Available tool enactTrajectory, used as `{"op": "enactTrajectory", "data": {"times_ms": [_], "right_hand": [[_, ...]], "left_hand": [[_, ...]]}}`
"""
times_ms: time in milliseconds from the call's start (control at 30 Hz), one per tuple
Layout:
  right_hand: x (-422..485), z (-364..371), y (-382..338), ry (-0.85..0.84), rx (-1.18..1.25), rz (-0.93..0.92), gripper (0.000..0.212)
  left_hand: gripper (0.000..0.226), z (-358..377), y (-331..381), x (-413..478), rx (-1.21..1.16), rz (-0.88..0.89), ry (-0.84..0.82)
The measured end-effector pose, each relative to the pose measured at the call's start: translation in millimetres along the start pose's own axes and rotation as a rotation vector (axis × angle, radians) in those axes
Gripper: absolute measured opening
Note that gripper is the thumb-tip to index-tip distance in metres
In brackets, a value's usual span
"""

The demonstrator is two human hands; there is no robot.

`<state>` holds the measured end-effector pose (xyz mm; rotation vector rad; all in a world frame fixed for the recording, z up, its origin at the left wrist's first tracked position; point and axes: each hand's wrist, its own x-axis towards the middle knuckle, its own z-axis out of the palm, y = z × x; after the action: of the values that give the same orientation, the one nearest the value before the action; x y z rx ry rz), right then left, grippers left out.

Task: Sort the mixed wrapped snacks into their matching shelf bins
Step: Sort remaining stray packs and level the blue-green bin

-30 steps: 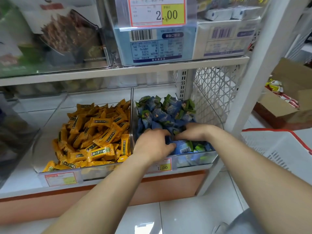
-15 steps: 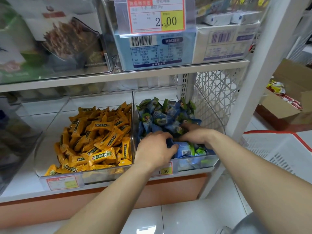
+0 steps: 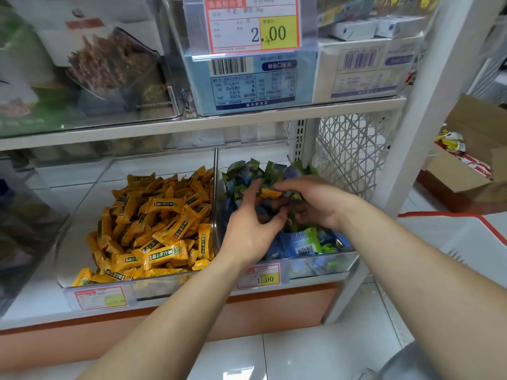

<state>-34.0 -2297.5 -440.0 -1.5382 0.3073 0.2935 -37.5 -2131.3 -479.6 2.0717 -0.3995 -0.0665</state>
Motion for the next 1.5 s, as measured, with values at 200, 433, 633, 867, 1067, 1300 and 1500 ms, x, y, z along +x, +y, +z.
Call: {"op": "enactTrajectory", "data": {"times_ms": [200, 433, 633, 867, 1067, 1300, 1500], "right_hand": [[4.0, 12.1, -2.4, -0.059, 0.021, -0.027, 0.013], [2.4, 4.5, -9.6, 0.261, -0.2, -0.119, 0.02], [-6.4, -11.8, -5.6, 0.305, -0.7, -0.327, 0.039], [-9.7, -13.9, 0.2, 0.287, -1.015, -0.12, 0.03], [-4.5, -20.5, 11.8, 0.193, -1.119, 0.077, 0.038], [-4.3, -19.7, 18.3, -0.021, -1.162, 0.08, 0.007], [-7.5, -18.7, 11.5, 0.094, -1.255, 0.022, 0.016]], "left_hand": [[0.032, -5.4, 2.4, 6.2, -0.241, -0.023, 0.148], [0.02, -10.1, 12.0, 9.1, -0.331, -0.119, 0.17], [0.041, -36.4, 35.1, 0.3, 0.15, 0.156, 0.12], [0.032, -107.4, 22.3, -7.1, 0.691, 0.181, 0.364], [0.046, -107.6, 9.1, -11.6, 0.644, 0.167, 0.261], [0.048, -89.3, -6.5, -20.9, 0.825, 0.346, -0.017], [0.041, -92.9, -13.3, -19.4, 0.778, 0.393, -0.024]]}}
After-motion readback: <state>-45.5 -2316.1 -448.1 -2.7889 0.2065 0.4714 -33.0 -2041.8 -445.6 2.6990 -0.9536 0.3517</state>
